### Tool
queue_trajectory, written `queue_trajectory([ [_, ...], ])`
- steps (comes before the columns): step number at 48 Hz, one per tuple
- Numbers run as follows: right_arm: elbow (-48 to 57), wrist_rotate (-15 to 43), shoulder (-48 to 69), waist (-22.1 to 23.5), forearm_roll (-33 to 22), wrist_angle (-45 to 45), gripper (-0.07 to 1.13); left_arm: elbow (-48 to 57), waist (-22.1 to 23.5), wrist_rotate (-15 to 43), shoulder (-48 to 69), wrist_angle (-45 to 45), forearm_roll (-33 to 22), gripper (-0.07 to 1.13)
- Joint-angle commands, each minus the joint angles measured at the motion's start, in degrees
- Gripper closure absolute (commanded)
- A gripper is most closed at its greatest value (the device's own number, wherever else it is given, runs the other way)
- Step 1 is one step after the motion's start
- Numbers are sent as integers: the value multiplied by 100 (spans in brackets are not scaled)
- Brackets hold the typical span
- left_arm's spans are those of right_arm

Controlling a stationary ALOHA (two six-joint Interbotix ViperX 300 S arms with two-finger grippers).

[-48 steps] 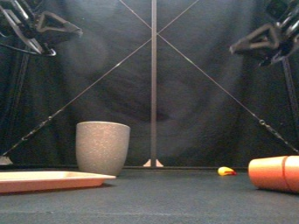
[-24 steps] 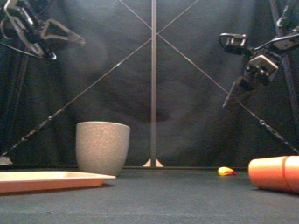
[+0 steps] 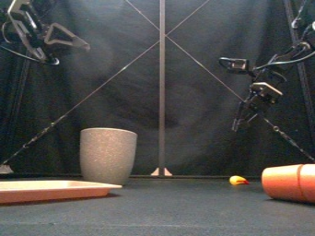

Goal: Pick the shrimp then place it on the pink plate
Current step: Pick the shrimp

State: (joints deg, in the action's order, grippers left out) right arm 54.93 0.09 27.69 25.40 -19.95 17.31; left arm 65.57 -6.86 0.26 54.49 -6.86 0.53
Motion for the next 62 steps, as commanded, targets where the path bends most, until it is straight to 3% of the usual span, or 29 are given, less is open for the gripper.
queue_trajectory([
  [1, -114, -26, -272, 158, -18, -44, 17, -62, -35, 9, -26, -35, 9, 98],
  [16, -343, -62, -1424, 756, -35, -158, 18, -53, -35, 9, -26, -53, 9, 98],
  [51, -835, -229, -2698, 923, -9, -229, 18, 62, -44, 0, -26, -141, 0, 98],
  [62, -984, -229, -3006, 949, 229, -202, 24, 132, -44, -18, 26, -132, -18, 98],
])
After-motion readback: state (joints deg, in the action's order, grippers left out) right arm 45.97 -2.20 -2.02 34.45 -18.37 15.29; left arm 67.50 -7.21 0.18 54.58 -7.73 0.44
